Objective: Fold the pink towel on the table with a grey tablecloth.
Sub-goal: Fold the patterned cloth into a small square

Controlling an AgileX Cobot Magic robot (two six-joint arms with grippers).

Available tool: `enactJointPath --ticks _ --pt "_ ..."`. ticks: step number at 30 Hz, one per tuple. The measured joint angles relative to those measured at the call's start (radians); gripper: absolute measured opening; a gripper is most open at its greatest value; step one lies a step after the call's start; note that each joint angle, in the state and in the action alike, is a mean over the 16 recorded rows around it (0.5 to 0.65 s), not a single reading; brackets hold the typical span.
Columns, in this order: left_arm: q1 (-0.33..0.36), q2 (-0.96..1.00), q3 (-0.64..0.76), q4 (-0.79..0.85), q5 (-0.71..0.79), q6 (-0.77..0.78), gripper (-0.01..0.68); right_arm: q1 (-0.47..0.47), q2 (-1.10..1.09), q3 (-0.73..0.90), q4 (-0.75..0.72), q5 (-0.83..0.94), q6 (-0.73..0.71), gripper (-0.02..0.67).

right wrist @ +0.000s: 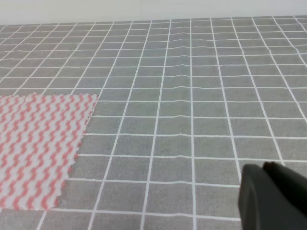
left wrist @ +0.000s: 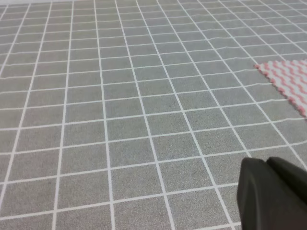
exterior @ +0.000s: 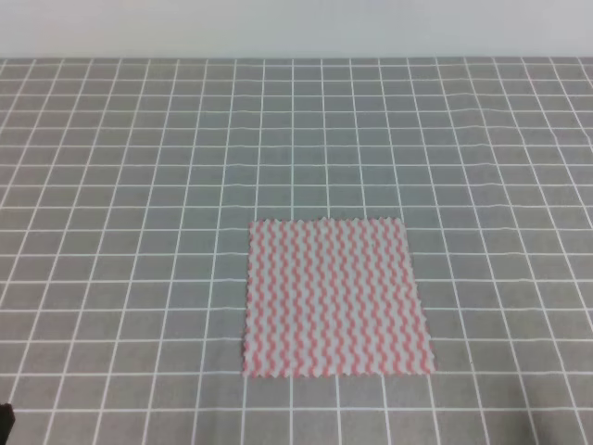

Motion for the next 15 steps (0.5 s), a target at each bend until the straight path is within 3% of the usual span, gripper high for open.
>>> enactJointPath --ticks 15 --pt "0.0 -0.002 0.0 0.0 -0.003 0.0 -0.004 0.0 -0.001 0.005 0.0 -0.004 0.0 -0.017"
